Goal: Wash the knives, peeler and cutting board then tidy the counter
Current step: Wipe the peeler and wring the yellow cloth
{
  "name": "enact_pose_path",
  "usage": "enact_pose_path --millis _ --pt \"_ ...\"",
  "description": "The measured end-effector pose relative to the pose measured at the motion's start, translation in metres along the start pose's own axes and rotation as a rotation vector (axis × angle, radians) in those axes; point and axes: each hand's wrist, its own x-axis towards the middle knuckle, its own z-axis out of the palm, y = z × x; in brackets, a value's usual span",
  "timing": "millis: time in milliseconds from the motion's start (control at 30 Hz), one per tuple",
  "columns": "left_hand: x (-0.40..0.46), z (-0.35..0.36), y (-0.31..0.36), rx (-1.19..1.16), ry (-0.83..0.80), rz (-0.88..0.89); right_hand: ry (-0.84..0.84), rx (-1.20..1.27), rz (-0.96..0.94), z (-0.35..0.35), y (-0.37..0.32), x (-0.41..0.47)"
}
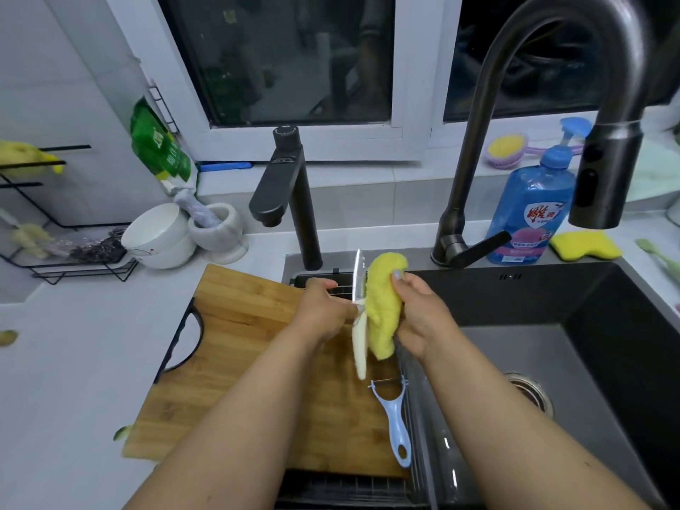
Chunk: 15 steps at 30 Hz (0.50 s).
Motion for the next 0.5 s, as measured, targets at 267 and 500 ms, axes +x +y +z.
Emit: enact_pose_path --millis 267,500 --pt "-0.027 -0.021 0.004 0.127 -0.045 0.072 -0.015 -0.160 0.034 0.019 0.020 -0.009" --pt "-0.053 -0.038 -0.004 0.045 -0.029 0.008 0.021 -0.041 0.054 0.032 0.015 -0.017"
